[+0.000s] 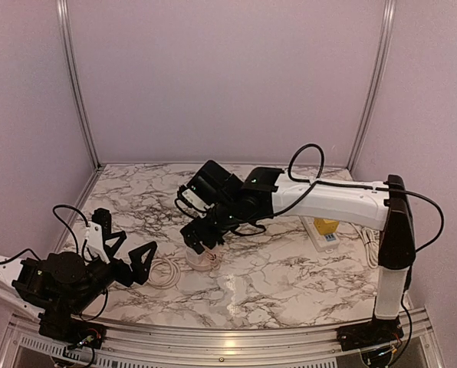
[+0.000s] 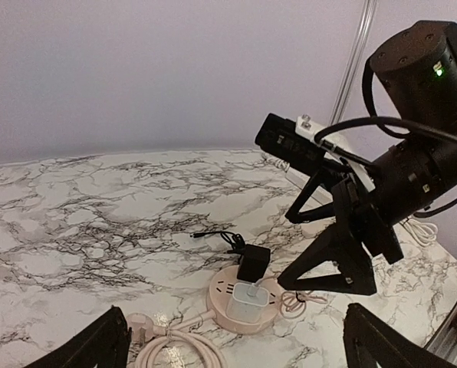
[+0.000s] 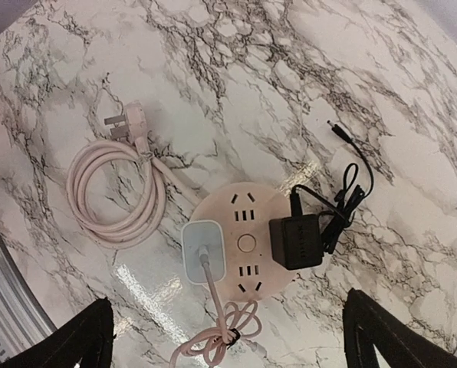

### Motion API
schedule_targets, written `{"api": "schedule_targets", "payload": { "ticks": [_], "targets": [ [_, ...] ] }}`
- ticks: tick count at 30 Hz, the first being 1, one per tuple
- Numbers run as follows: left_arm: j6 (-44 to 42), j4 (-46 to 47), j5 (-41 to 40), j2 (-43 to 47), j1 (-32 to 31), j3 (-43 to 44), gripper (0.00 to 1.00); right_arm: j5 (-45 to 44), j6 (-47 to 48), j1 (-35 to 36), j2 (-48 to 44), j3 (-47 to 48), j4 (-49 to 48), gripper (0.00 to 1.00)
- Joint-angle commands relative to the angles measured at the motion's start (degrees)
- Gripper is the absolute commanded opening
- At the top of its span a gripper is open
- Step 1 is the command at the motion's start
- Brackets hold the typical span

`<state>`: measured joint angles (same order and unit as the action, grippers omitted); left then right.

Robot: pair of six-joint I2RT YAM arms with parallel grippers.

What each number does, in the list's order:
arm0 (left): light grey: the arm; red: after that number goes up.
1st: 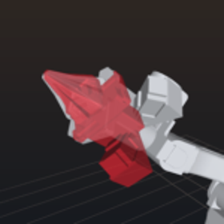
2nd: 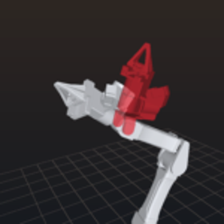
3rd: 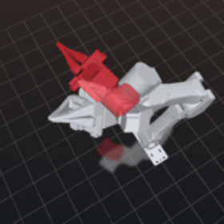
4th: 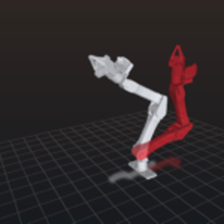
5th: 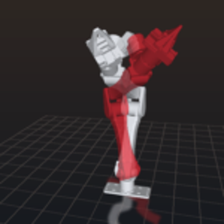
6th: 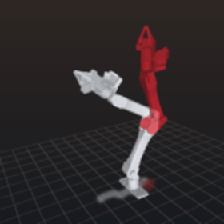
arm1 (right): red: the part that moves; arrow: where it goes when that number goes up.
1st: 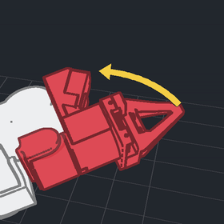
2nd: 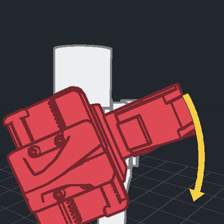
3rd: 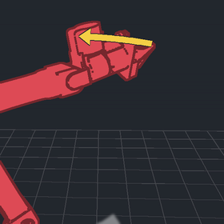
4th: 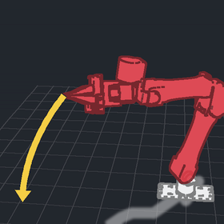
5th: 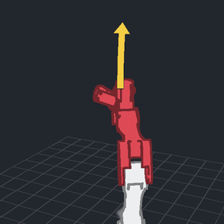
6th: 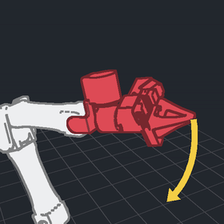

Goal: Insert the plug
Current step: Move the socket to the center of the board.

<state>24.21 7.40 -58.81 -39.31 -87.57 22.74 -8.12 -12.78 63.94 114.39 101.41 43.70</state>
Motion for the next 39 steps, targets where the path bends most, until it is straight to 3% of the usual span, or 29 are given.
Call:
{"api": "schedule_targets", "payload": {
  "ticks": [1, 4, 13, 20, 29, 39],
  "targets": [
    [-1.0, -0.8, -1.1, -3.9, 0.2, 3.3, 0.99, -3.6, 0.7, -0.4, -6.9, -2.6, -3.5, 0.98],
    [-1.1, -1.8, 0.7, -8.0, 1.2, 5.1, 0.99, -7.8, 0.4, -0.5, -13.7, -9.4, -8.2, 0.98],
    [-1.1, 2.2, 18.7, -20.5, 10.6, 7.3, 0.99, -18.7, -3.3, -1.1, -33.2, -30.5, -17.6, 0.99],
    [-5.1, 5.4, 28.3, -34.5, 15.7, 13.2, 0.99, -19.7, -5.2, -1.2, -39.0, -36.0, -17.0, 0.98],
    [-8.7, 9.2, 37.9, -39.6, 22.5, 14.0, 0.92, -20.2, -6.7, -1.3, -45.7, -40.7, -16.5, 0.99],
    [-11.1, 9.4, 45.1, -48.5, 27.5, 18.2, 0.69, -20.5, -8.2, -1.2, -51.1, -42.7, -15.2, 0.99]
  ]
}}
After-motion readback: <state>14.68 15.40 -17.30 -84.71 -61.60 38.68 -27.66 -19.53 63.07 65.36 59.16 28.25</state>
